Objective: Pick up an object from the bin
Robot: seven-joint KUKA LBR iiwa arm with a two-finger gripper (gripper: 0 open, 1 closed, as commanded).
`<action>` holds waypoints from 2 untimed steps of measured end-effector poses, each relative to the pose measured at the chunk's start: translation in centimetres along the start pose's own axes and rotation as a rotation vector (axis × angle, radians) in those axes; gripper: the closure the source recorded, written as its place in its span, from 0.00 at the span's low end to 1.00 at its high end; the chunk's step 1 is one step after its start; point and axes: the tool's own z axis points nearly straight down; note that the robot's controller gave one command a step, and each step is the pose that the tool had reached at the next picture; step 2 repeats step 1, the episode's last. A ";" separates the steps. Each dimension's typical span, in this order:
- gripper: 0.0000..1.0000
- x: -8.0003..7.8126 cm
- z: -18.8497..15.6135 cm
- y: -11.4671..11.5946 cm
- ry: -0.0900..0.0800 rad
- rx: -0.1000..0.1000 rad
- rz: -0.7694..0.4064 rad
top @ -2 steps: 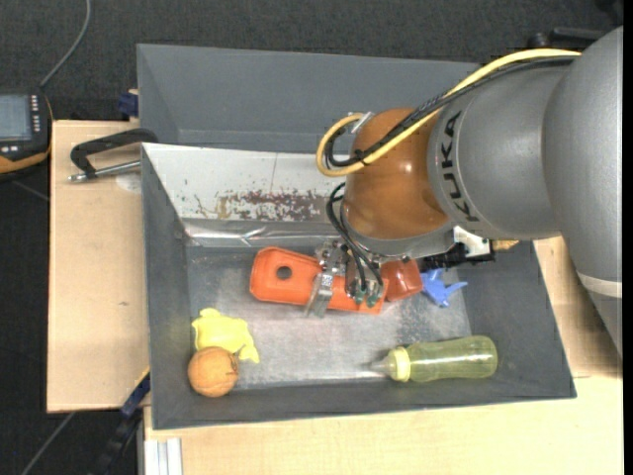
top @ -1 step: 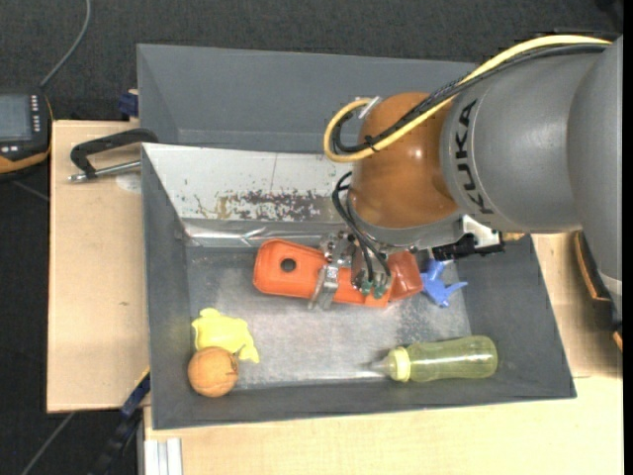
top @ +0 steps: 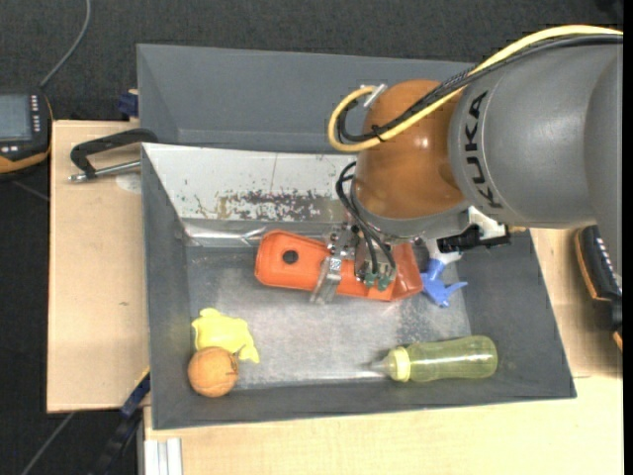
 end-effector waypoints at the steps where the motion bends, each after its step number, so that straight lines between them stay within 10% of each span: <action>1: 1.00 -0.1 -1.5 0.1 -0.004 -0.001 0.000; 2: 1.00 -0.1 -1.5 0.1 -0.004 -0.001 0.000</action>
Offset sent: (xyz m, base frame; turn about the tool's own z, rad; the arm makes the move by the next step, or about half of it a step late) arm 0.0000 0.0000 0.0146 0.0000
